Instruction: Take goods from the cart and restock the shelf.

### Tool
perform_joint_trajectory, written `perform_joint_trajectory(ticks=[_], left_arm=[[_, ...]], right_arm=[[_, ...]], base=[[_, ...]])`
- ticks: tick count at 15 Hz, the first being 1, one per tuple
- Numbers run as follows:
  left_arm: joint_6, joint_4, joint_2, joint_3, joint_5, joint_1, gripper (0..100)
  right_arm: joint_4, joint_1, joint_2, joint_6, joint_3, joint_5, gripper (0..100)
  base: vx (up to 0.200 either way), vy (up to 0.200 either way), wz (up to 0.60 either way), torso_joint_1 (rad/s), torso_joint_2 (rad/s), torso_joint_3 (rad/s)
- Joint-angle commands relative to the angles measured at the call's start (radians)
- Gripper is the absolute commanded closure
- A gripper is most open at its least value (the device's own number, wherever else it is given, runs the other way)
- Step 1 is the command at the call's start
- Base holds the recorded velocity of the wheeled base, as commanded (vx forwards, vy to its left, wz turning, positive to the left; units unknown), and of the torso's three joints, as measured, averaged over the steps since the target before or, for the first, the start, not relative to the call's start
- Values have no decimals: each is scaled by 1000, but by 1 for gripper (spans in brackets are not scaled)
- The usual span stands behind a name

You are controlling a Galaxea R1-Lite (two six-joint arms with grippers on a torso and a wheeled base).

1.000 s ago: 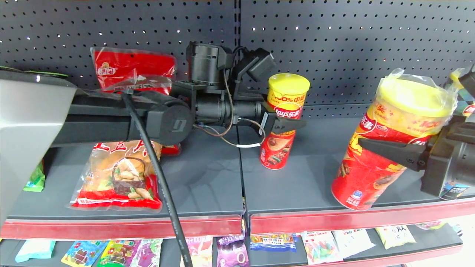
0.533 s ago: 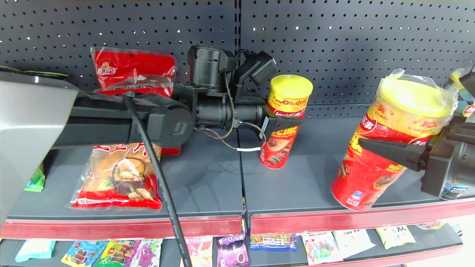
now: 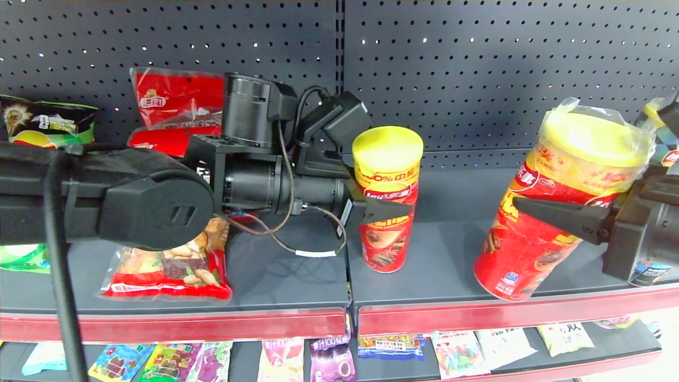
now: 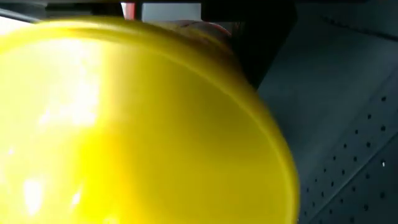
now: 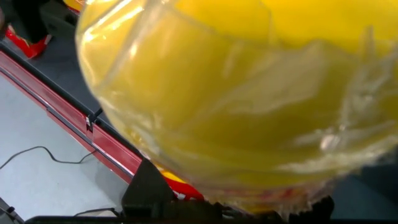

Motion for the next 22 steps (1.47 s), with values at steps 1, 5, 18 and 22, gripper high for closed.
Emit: perform_joint_trajectory(ticks=[1, 5, 18, 22], left_arm=[[-2, -10, -37, 10, 1, -17, 100], [-2, -10, -38, 17, 2, -35, 100], [-60, -3, -31, 77, 25, -67, 100], [-59, -6, -21, 83, 45, -67, 100]], right_arm=[[0, 2, 0, -1, -1, 0, 100], [0, 2, 0, 1, -1, 0, 100], [0, 2, 0, 10, 9, 0, 100], [0, 2, 0, 10, 10, 0, 100]], base=[[0, 0, 0, 0, 0, 0], [0, 0, 0, 0, 0, 0], [0, 0, 0, 0, 0, 0], [0, 0, 0, 0, 0, 0]])
